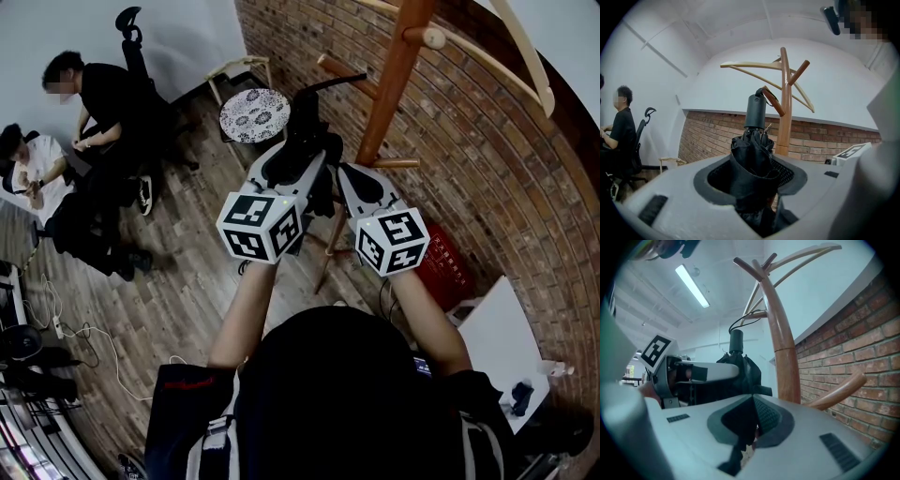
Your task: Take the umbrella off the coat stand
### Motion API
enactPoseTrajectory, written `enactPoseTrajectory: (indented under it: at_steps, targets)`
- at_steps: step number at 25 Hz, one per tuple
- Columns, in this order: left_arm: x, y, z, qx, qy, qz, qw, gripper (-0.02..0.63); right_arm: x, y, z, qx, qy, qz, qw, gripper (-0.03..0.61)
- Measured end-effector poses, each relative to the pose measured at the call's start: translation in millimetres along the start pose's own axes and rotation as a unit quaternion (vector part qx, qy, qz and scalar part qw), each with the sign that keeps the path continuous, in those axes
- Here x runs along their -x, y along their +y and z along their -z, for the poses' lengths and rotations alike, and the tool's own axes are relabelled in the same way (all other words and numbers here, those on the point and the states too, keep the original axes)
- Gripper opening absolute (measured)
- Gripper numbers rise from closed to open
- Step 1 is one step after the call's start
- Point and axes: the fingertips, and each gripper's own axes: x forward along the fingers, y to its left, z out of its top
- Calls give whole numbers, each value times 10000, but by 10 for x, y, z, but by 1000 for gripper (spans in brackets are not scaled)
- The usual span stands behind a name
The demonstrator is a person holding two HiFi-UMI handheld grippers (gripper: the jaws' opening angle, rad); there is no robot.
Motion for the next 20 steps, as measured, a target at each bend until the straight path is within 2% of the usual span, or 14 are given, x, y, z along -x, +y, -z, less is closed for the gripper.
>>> enactPoseTrajectory:
  at_steps: [20]
  targets:
    - [97,75,-108,-34,-138,-171,9998,221,-63,101,-18,23,-11,-182,9998,28]
